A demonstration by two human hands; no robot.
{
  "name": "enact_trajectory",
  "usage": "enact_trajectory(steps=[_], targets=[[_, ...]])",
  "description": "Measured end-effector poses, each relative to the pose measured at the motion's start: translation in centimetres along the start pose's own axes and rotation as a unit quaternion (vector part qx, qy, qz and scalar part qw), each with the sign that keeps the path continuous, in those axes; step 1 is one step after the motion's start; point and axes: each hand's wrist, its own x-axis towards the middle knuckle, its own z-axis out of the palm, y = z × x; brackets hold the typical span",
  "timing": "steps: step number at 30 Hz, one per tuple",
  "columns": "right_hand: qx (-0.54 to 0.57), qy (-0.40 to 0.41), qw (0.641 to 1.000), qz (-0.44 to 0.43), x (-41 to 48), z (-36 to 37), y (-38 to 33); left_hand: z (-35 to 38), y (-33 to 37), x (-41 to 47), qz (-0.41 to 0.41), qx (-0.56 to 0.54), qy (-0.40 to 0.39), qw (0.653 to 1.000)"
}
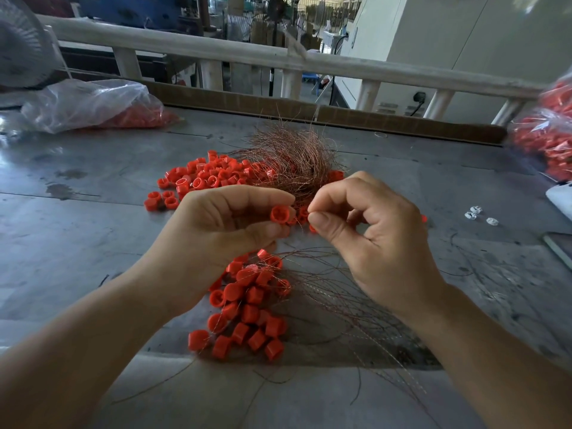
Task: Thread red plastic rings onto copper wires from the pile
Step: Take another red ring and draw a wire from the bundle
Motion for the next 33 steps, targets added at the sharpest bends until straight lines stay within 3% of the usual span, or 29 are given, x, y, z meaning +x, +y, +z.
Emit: enact_trajectory(steps=[6,33], targets=[[-0.003,-0.058,0.998,0.017,-0.1,0.2,-0.03,0.07,-0.11,-0.12,0.007,-0.006,-0.022,1.0],[-0.039,-0.063,0.996,0.052,0.03,-0.25,-0.37,-0.18,-0.23,-0.15,0.019,0.014,-0.061,0.998]])
